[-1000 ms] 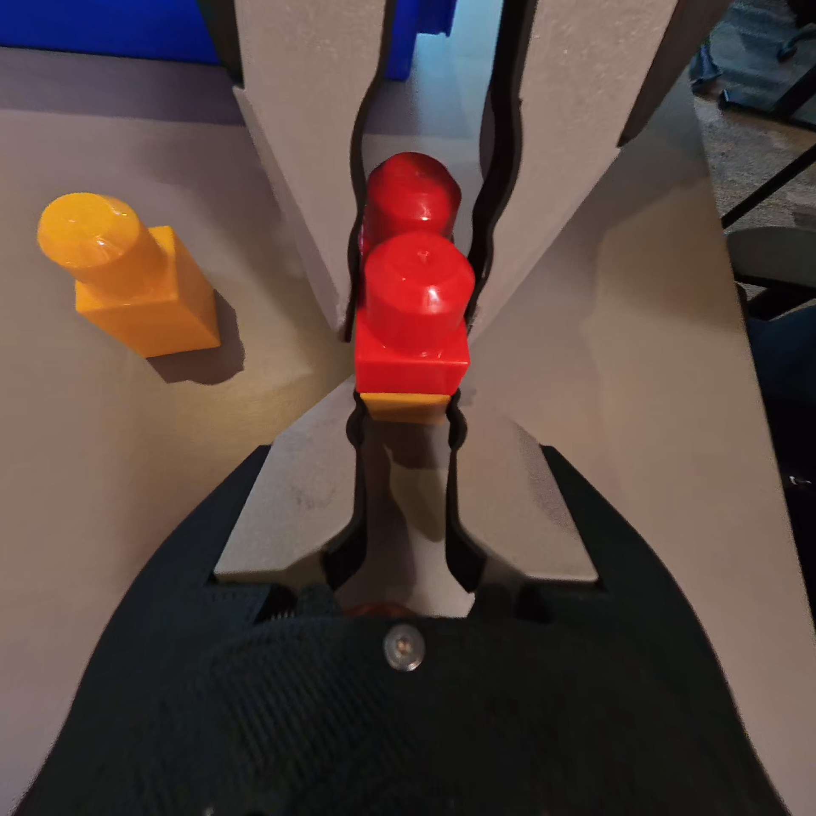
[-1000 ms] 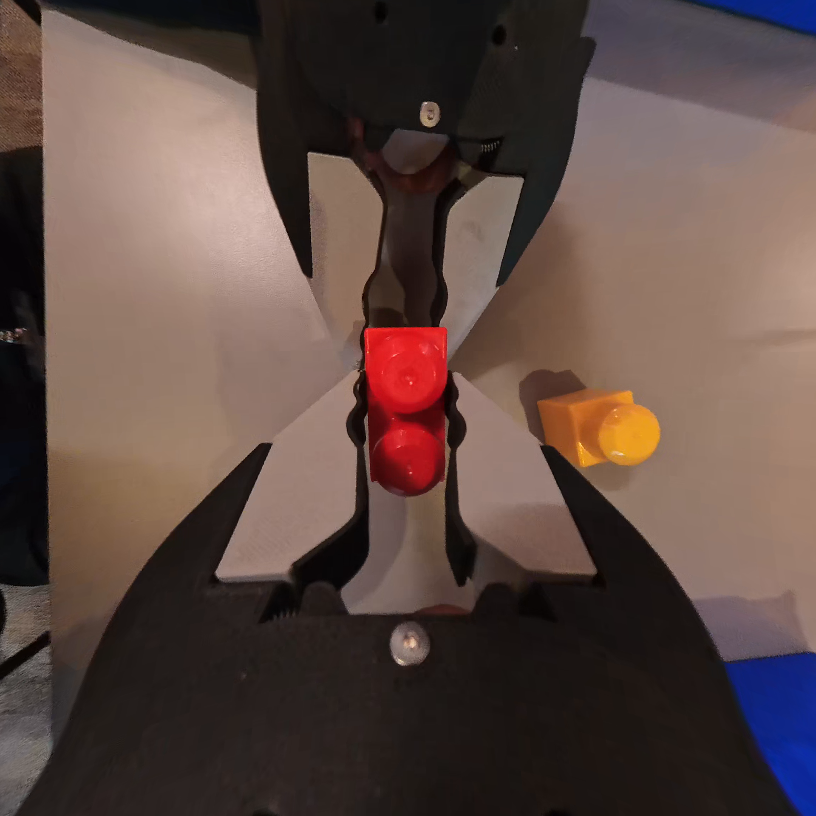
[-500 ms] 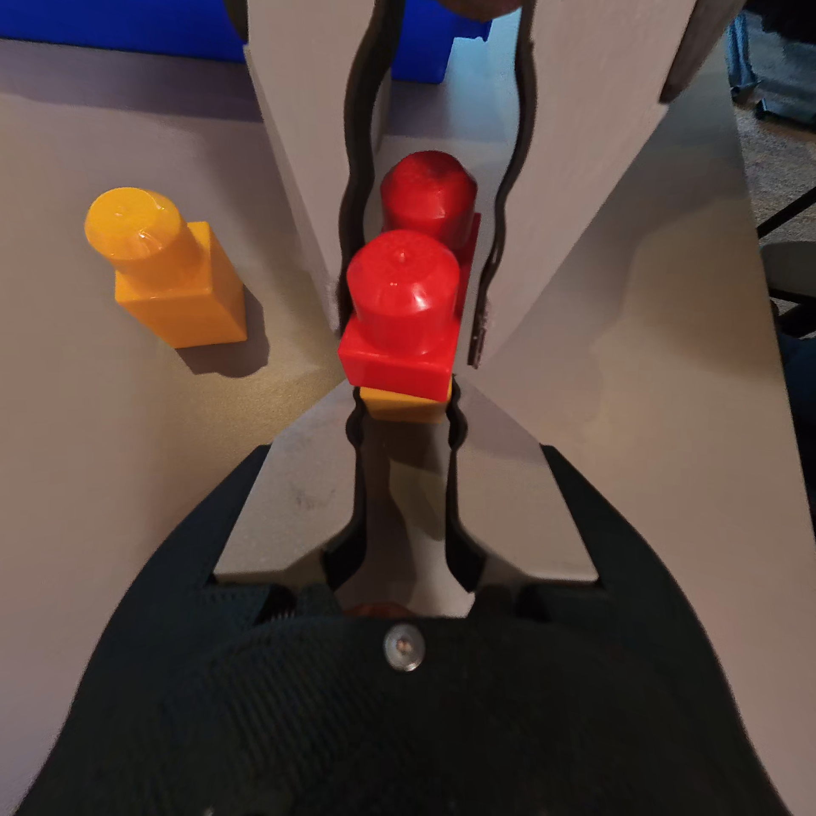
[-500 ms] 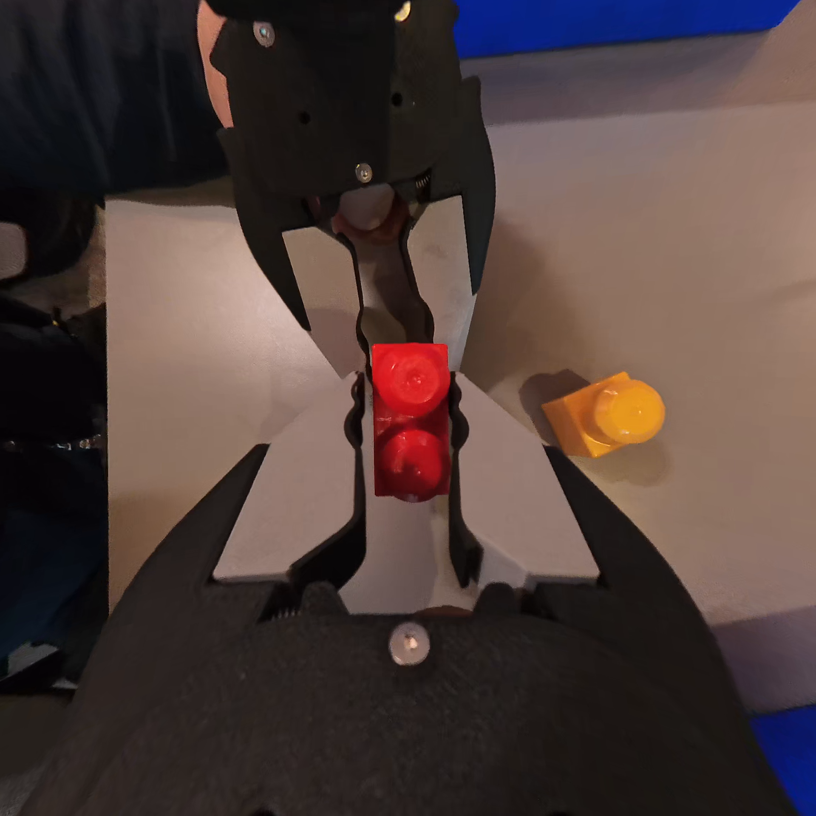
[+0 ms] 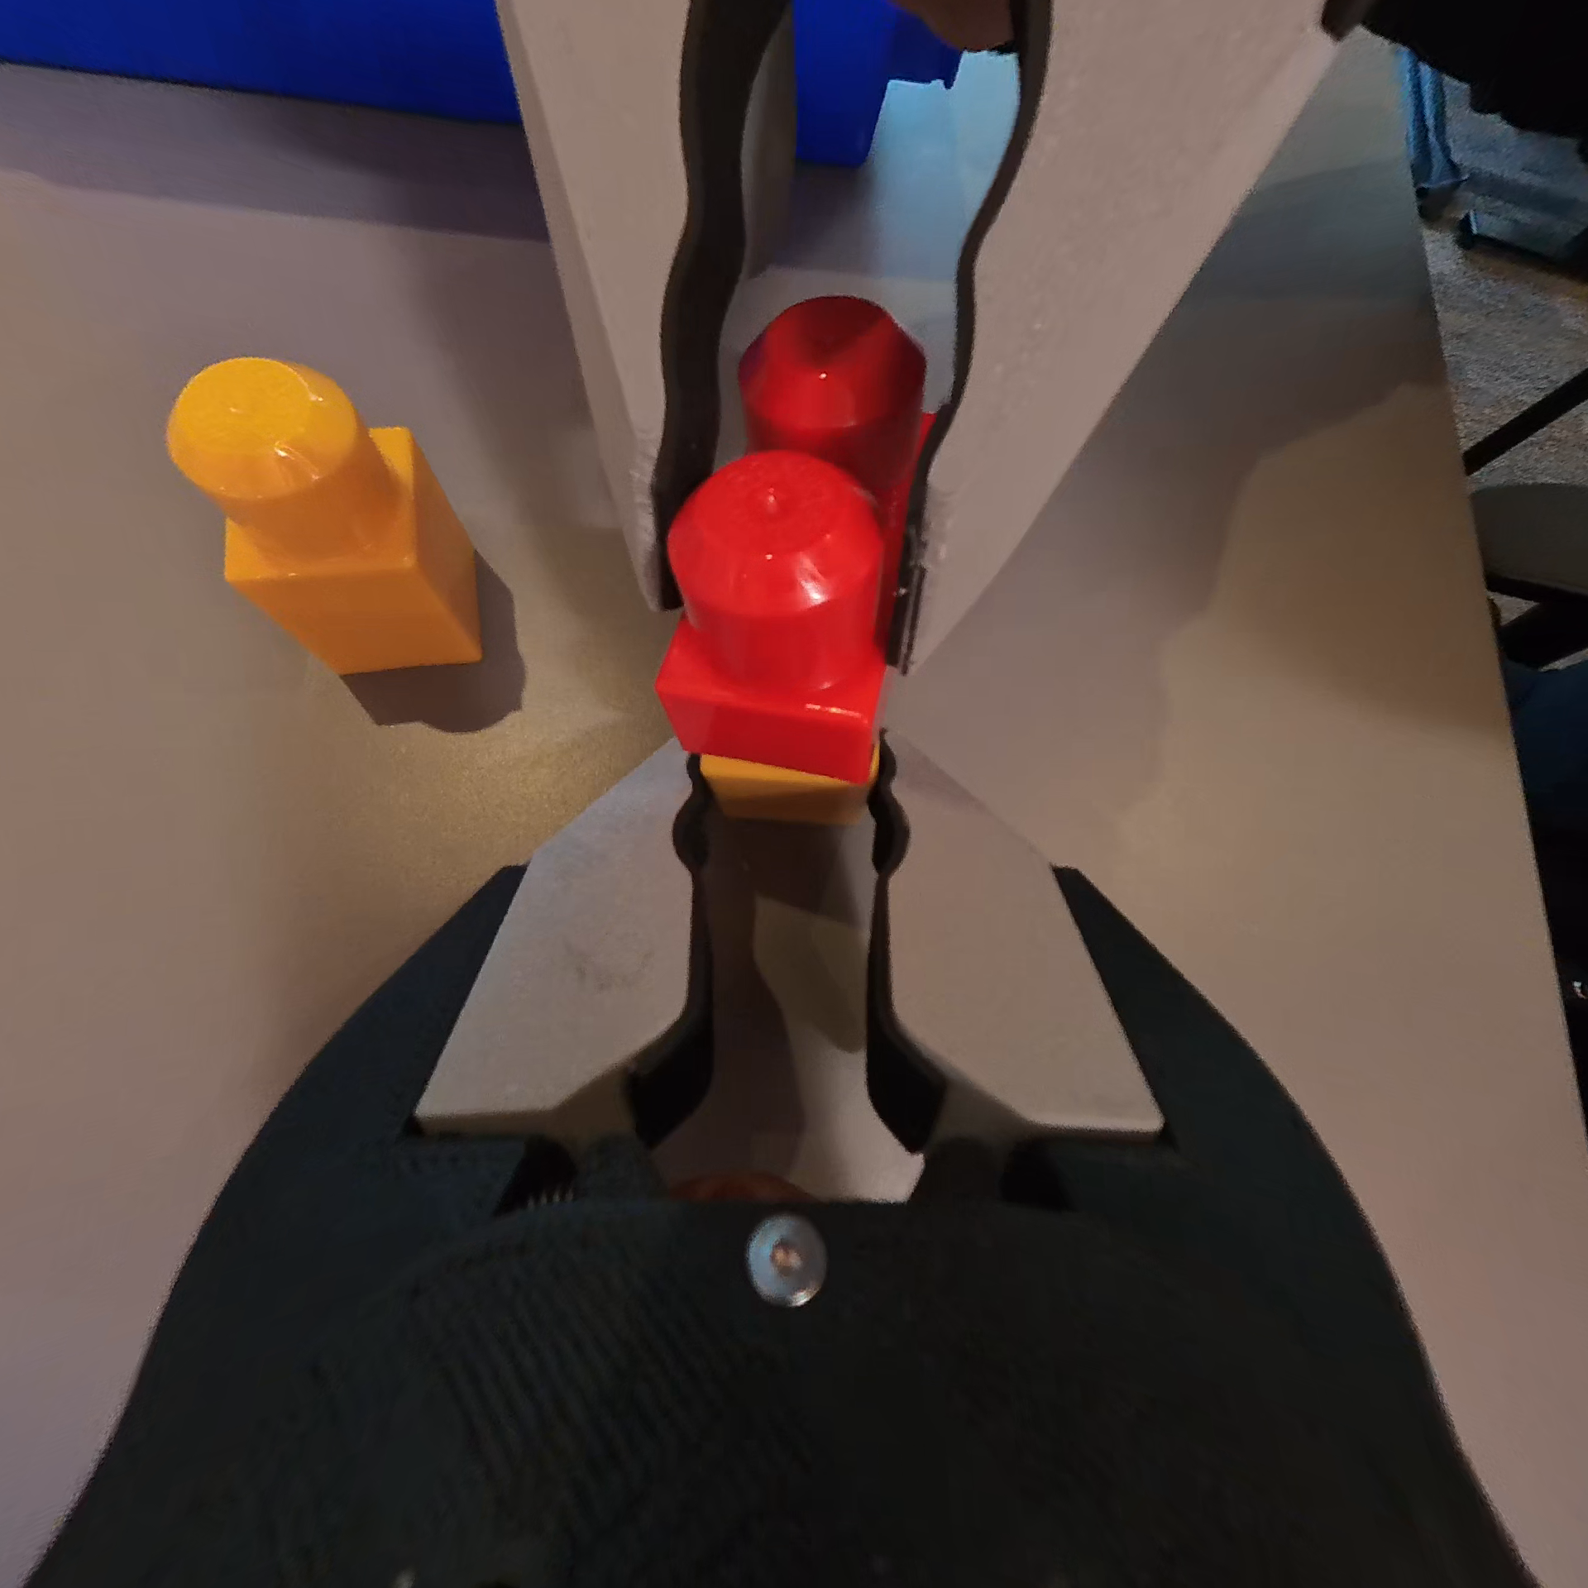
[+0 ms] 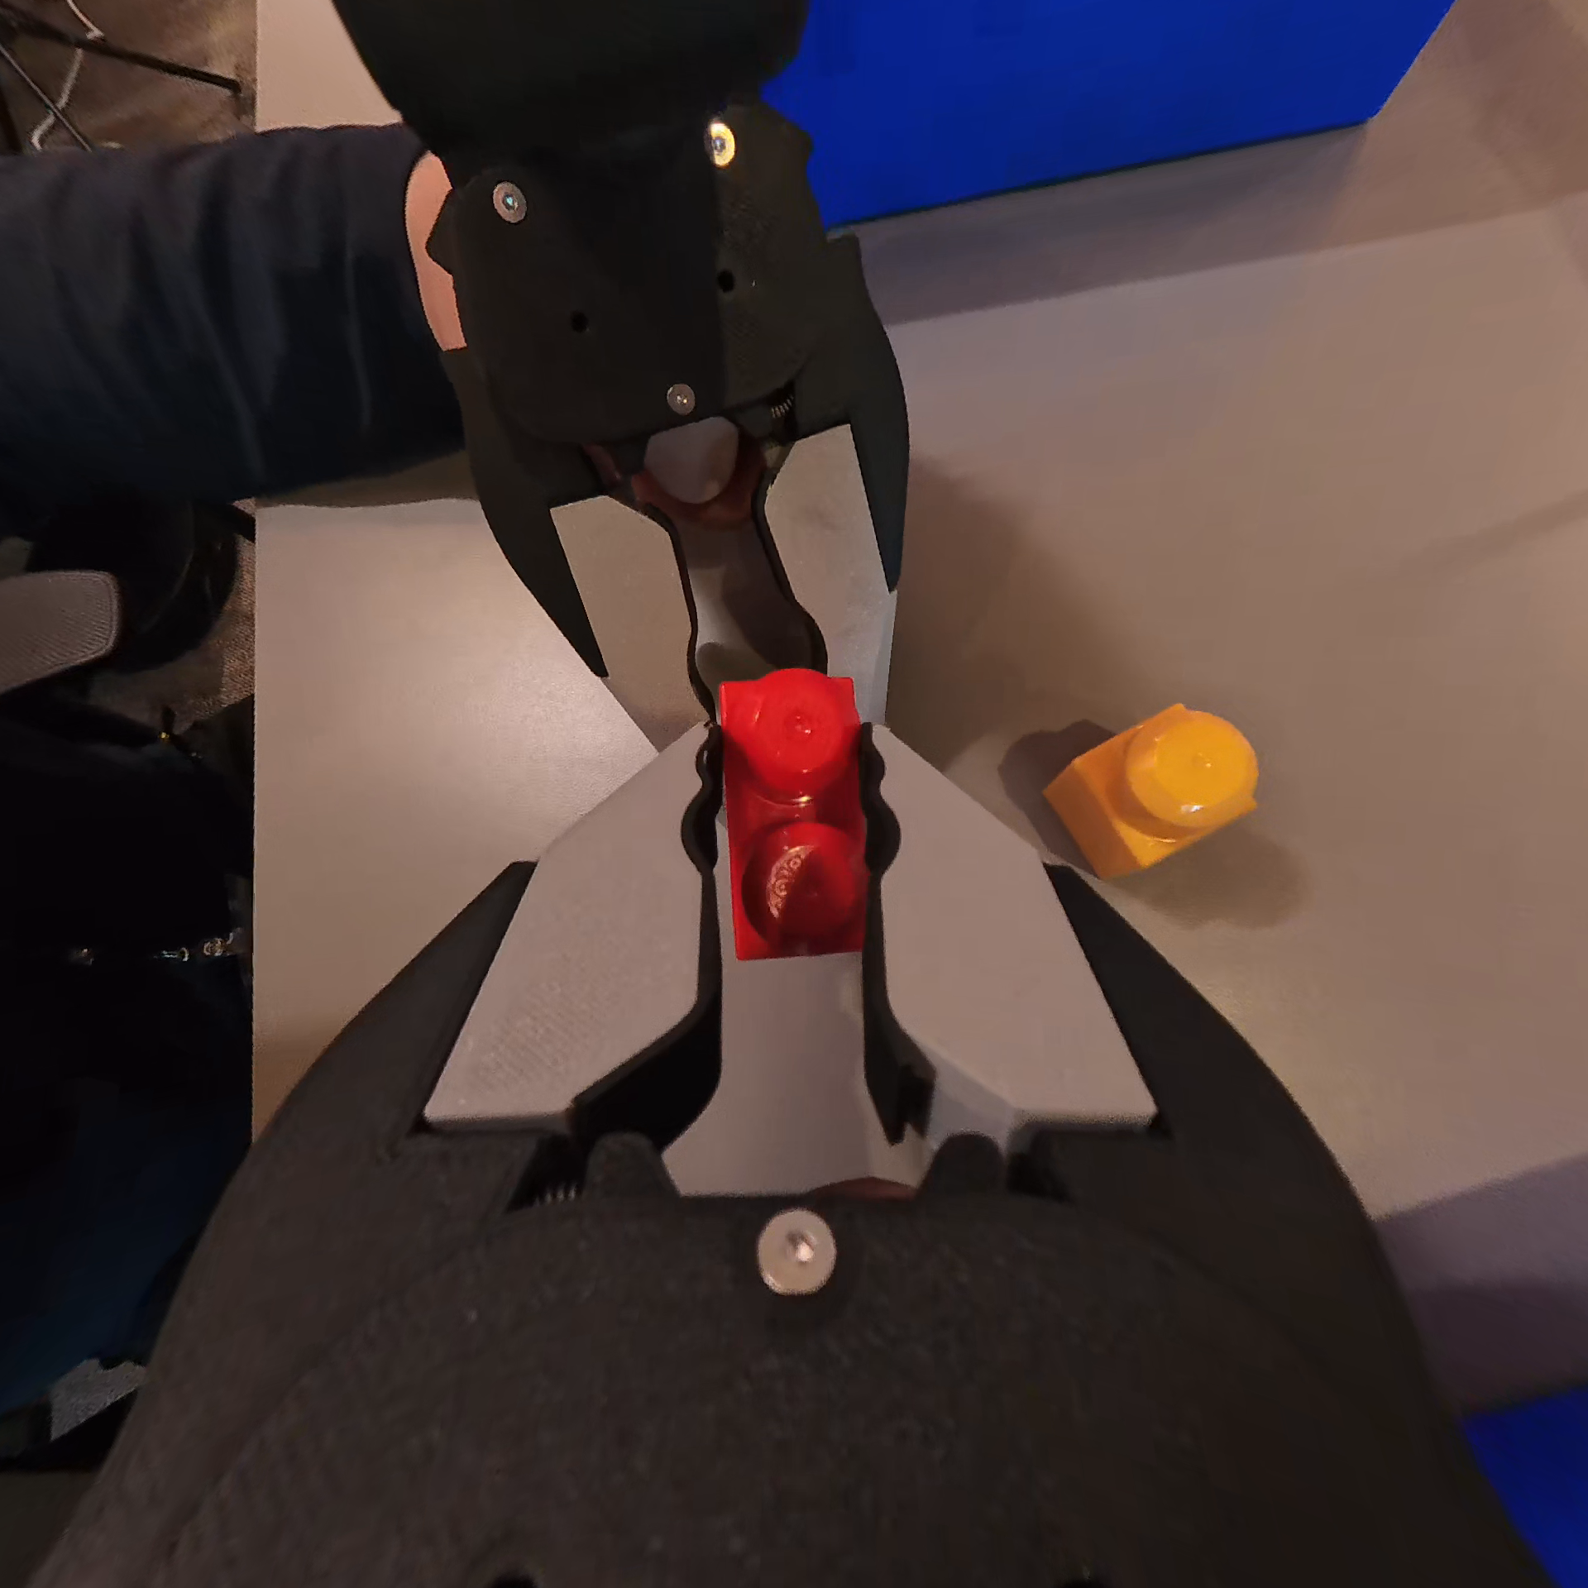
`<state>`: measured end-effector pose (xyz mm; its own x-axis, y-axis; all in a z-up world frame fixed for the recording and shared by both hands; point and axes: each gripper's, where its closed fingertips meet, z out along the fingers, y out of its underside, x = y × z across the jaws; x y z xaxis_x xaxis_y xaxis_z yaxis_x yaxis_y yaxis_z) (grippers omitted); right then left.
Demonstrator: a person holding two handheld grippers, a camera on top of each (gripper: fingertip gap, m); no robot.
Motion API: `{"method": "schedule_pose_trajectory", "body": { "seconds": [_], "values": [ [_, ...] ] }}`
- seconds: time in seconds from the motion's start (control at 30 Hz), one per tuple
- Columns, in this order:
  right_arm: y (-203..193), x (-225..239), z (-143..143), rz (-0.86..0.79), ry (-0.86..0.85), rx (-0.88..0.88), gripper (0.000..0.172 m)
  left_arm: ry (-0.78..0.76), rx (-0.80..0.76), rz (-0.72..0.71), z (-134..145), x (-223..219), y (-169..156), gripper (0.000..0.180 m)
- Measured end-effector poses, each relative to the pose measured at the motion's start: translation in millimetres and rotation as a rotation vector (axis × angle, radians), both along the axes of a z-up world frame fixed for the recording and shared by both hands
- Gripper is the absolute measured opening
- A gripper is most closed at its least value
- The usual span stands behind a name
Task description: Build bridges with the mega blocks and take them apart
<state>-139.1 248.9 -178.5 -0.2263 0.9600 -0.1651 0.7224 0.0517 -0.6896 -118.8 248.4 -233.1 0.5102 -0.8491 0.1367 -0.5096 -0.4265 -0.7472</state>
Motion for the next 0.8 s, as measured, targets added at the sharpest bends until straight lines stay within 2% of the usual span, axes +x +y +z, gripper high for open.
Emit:
{"method": "schedule_pose_trajectory", "body": {
  "seconds": [0.3, 0.43, 0.6, 0.8],
  "values": [
    [-2.5, -1.0, -8.3, 0.047, -0.074, 0.110, 0.029, 0.002, 0.001, -0.004, -0.2, -0.1, -0.5, 0.034],
    [-8.3, 7.5, -10.7, 0.172, -0.206, 0.183, 0.029, -0.008, -0.009, -0.048, 0.7, 6.6, -7.6, 0.034],
    [-13.3, 10.6, -12.0, 0.290, -0.249, 0.209, 0.029, -0.005, -0.008, -0.069, 0.3, 9.9, -10.8, 0.033],
    [-7.3, 8.3, -14.7, 0.078, -0.195, 0.032, 0.030, 0.012, 0.003, -0.031, 0.0, 5.7, -4.7, 0.034]
  ]
}}
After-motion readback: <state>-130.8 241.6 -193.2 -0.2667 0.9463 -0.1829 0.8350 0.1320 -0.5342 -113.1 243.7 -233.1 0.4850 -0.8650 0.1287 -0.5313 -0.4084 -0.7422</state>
